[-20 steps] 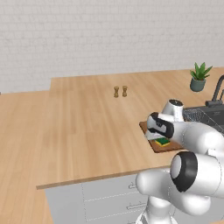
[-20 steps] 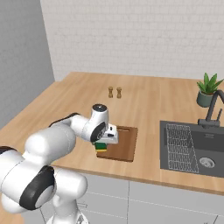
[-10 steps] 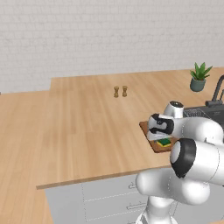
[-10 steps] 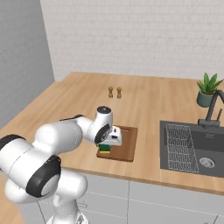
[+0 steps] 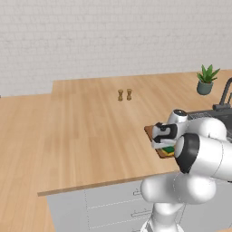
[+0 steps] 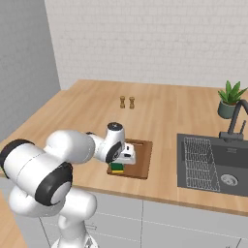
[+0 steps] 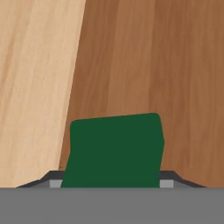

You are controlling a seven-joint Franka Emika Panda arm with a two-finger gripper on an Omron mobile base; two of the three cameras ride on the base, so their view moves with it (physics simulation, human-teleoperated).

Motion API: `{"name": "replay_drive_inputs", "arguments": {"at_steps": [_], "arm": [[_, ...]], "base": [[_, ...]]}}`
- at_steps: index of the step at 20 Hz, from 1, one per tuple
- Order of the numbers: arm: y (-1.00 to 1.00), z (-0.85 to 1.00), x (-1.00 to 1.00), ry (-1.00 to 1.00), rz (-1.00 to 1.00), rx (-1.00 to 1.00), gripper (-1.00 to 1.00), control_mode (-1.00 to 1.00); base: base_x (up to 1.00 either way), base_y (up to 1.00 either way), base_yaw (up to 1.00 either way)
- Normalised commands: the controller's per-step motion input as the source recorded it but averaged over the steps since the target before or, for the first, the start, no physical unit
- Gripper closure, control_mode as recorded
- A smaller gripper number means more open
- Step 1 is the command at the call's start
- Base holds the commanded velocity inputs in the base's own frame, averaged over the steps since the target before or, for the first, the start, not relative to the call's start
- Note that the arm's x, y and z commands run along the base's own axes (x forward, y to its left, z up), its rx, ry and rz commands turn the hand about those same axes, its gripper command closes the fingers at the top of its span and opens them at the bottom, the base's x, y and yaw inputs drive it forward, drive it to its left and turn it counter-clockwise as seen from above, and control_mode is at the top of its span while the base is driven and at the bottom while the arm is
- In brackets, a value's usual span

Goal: Pick up the sponge from the counter and clean the cutting board by briefly scrubbing or pressing down on the cutting board. Once finished, release the sponge.

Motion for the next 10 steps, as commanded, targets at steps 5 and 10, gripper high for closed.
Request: {"name": "replay_drive_inputs", "arguments": {"at_steps": [5, 10], "arm": [[-0.16, 0.0, 0.2, 0.0, 0.0, 0.0, 1.0, -1.0], [-0.1, -0.2, 0.15, 0.0, 0.0, 0.0, 1.0, -1.0]], "base": [[0.0, 0.0, 0.0], [0.0, 0.0, 0.0]]}}
